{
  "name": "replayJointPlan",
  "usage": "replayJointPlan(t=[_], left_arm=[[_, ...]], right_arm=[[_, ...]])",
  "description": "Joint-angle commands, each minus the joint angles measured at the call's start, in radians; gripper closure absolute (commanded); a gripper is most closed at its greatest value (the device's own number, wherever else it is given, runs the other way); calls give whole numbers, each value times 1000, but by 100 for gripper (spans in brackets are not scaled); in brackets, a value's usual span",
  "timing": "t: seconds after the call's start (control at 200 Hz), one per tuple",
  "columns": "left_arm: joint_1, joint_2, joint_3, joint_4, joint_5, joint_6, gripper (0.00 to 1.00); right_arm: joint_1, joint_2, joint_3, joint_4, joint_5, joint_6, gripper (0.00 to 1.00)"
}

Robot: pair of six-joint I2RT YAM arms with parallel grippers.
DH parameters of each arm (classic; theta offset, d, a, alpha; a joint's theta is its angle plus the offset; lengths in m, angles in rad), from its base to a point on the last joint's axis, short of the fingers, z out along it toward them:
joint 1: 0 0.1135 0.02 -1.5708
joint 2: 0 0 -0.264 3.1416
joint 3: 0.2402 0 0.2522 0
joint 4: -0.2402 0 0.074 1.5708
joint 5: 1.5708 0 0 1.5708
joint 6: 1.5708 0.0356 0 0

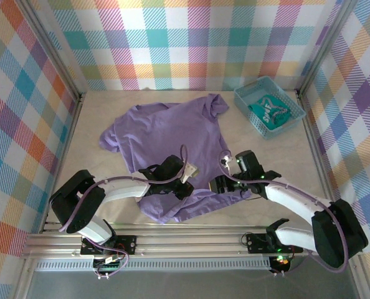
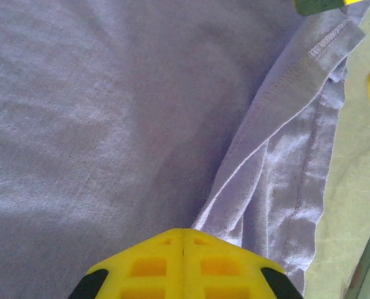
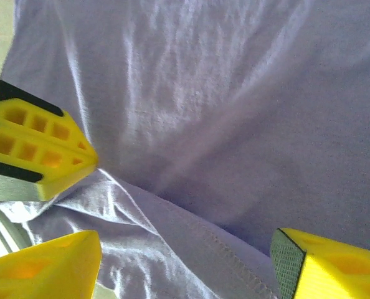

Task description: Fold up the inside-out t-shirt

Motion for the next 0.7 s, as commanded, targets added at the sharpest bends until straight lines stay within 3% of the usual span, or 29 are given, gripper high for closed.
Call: replayJointPlan(t=[0.0,0.36,0.505,0.58,0.695], left_arm=[[7,-39,-15,20,23,-13,100],[8,-53,-21,26,13,-24,100],[8,-55,-22,26,8,-25,100],[8,-57,-23,25,5,-27,100],[8,-52,-21,16,4,-28,100]], right_arm=[[49,26,-13,79,68,-37,27],[146,107,29,33,186,-26,26],[165,158,56,31,197,-34,30],[169,177,59,53,179,-33,41],[169,173,62,82,169,-21,74]])
